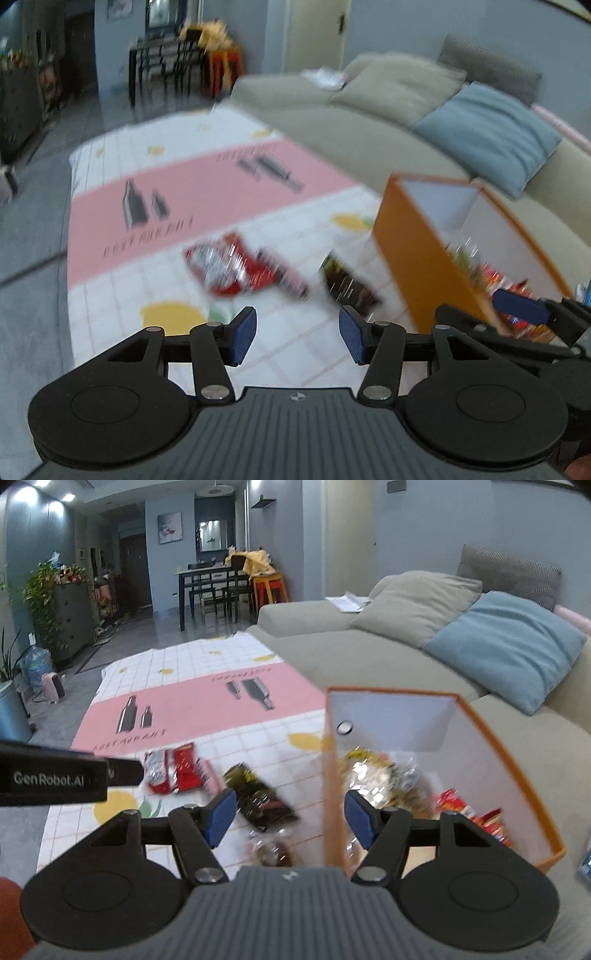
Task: Organize snacks
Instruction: 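Withdraw both tools from the box back over the table snacks, then grasp the small round wrapped cake with the right tool, then carry the cake over the box with the right tool while the left tool grasps the dark chocolate snack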
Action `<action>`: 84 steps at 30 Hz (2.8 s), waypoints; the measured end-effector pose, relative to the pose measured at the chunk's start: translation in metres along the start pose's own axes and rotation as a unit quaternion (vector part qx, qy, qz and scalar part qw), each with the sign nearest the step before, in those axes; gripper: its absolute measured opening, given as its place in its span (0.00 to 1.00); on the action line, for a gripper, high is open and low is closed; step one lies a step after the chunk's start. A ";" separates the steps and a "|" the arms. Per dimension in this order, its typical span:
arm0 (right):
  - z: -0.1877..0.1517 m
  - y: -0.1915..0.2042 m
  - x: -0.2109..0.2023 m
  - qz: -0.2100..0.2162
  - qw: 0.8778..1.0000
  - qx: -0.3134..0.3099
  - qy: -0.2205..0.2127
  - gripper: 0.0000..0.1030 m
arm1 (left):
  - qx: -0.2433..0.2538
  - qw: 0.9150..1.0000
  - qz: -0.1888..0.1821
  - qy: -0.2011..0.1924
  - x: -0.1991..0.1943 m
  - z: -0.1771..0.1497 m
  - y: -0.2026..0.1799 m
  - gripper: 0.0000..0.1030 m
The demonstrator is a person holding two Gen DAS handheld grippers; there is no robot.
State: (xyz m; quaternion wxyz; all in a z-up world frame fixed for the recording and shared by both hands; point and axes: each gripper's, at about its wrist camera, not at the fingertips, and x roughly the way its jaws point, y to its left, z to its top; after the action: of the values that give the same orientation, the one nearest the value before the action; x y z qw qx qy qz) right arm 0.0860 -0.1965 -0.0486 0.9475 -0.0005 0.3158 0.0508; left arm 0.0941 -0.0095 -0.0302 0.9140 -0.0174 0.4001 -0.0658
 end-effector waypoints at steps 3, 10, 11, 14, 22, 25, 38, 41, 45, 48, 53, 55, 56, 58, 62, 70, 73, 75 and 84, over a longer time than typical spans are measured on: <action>-0.012 0.006 0.012 0.008 1.000 0.009 0.024 0.61 | -0.007 1.000 -0.001 0.022 0.009 -0.012 0.014 0.60; -0.037 0.025 0.035 0.004 0.997 -0.028 0.066 0.52 | -0.006 0.999 0.002 0.046 0.025 -0.029 0.023 0.60; -0.039 0.029 0.036 0.002 0.997 -0.041 0.063 0.52 | -0.005 0.999 -0.002 0.051 0.028 -0.029 0.023 0.60; -0.039 0.037 0.043 0.002 0.996 -0.069 0.060 0.51 | -0.001 0.998 -0.010 0.058 0.034 -0.030 0.022 0.60; -0.030 0.044 0.077 -0.038 0.987 -0.125 0.093 0.47 | 0.003 0.998 -0.012 0.068 0.047 -0.022 0.023 0.60; -0.032 0.045 0.086 -0.044 0.984 -0.135 0.104 0.45 | 0.007 0.997 -0.009 0.074 0.052 -0.020 0.023 0.60; -0.039 0.043 0.118 -0.045 0.976 -0.156 0.145 0.35 | 0.018 0.995 -0.006 0.099 0.065 -0.020 0.018 0.60; -0.040 0.041 0.118 -0.042 0.976 -0.158 0.141 0.33 | 0.021 0.994 -0.008 0.102 0.067 -0.019 0.017 0.60; -0.039 0.040 0.118 -0.037 0.975 -0.165 0.142 0.30 | 0.025 0.995 -0.016 0.099 0.067 -0.017 0.014 0.59; -0.037 0.038 0.115 -0.025 0.977 -0.158 0.144 0.28 | 0.030 0.995 -0.024 0.090 0.064 -0.012 0.013 0.60; -0.024 0.035 0.098 -0.019 0.981 -0.154 0.121 0.26 | 0.032 0.996 -0.038 0.072 0.060 -0.001 0.014 0.60; -0.015 0.033 0.090 -0.017 0.983 -0.151 0.107 0.26 | 0.035 0.996 -0.043 0.066 0.060 0.005 0.013 0.60; -0.011 0.032 0.085 -0.018 0.983 -0.152 0.098 0.26 | 0.037 0.996 -0.046 0.063 0.059 0.008 0.013 0.60; -0.002 0.029 0.076 -0.020 0.985 -0.149 0.079 0.26 | 0.039 0.996 -0.052 0.056 0.059 0.014 0.013 0.60; 0.019 0.016 0.062 -0.025 0.990 -0.130 0.049 0.26 | 0.036 0.996 -0.066 0.047 0.062 0.029 0.009 0.63; 0.053 -0.019 0.034 -0.015 0.998 -0.060 -0.006 0.26 | 0.056 0.993 -0.094 0.053 0.085 0.047 -0.009 0.68; 0.062 -0.033 0.028 -0.035 0.998 -0.045 -0.021 0.26 | 0.058 0.991 -0.102 0.063 0.102 0.051 -0.016 0.68; 0.065 -0.043 0.031 -0.052 0.998 -0.037 -0.021 0.26 | 0.062 0.990 -0.106 0.065 0.113 0.051 -0.022 0.68; 0.056 -0.077 0.052 -0.095 0.995 -0.005 0.021 0.26 | 0.082 0.985 -0.125 0.091 0.163 0.044 -0.038 0.70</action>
State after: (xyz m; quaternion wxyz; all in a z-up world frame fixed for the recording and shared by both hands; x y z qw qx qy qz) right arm 0.1684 -0.2661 -0.0371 0.9413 -0.0360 0.3334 -0.0377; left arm 0.2313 -0.0703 -0.1156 0.8565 0.0140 0.4698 -0.2133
